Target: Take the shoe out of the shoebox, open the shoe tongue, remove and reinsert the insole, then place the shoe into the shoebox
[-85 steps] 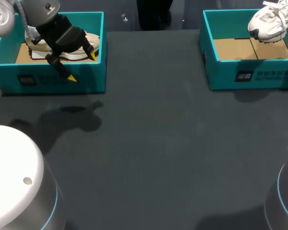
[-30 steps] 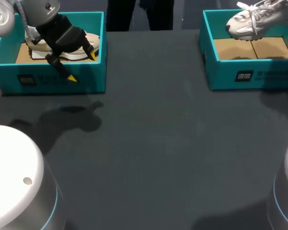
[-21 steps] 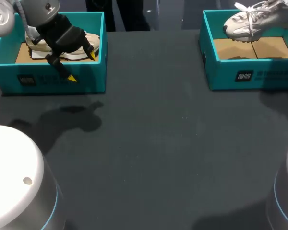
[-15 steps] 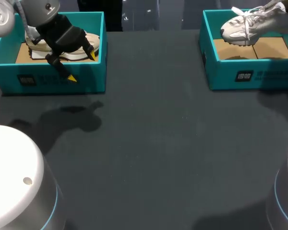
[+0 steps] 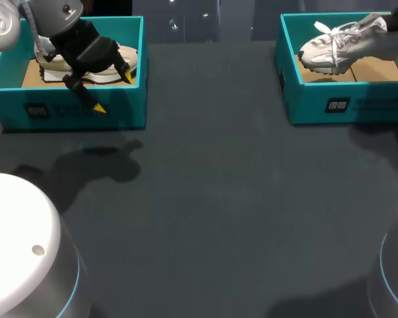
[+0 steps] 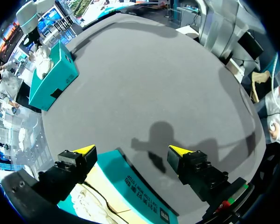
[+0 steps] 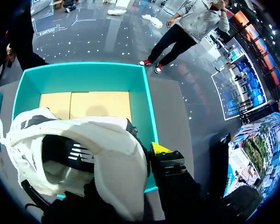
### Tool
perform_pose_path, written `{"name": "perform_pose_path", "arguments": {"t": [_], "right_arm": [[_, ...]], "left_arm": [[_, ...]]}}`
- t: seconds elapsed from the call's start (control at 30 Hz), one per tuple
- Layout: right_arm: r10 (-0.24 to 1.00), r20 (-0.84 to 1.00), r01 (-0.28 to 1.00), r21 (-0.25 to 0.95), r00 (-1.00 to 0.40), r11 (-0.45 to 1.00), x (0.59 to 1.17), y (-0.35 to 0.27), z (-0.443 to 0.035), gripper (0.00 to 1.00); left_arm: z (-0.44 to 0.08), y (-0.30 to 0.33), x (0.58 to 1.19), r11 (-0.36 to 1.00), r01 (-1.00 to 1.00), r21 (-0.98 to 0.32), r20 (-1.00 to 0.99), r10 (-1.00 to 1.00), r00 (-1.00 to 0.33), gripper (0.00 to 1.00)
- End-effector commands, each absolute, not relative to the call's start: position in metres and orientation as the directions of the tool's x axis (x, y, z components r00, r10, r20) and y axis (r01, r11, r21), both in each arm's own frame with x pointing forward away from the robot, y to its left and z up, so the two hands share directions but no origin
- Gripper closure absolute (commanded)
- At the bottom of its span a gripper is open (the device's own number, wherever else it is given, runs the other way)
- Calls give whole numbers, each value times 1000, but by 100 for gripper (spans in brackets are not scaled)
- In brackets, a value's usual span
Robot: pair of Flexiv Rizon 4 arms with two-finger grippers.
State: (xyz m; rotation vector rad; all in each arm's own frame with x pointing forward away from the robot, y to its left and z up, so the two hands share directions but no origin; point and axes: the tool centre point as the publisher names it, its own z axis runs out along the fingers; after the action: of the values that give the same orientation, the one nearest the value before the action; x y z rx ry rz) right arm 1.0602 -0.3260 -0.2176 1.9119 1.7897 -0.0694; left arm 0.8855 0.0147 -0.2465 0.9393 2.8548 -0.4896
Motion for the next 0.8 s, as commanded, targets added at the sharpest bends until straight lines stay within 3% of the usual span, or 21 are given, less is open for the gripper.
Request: {"name": "perform_pose_path", "arguments": {"t": [0.03, 0.8], "right_arm": [[917, -378, 942, 335, 129, 5, 1057, -324, -217, 100], [935, -337, 953, 302, 109, -2, 1047, -342, -251, 100]], "left_arm": [[-246, 15, 885, 759, 593, -269, -189, 562, -805, 0], [-246, 15, 885, 759, 593, -269, -189, 562, -805, 0]]}}
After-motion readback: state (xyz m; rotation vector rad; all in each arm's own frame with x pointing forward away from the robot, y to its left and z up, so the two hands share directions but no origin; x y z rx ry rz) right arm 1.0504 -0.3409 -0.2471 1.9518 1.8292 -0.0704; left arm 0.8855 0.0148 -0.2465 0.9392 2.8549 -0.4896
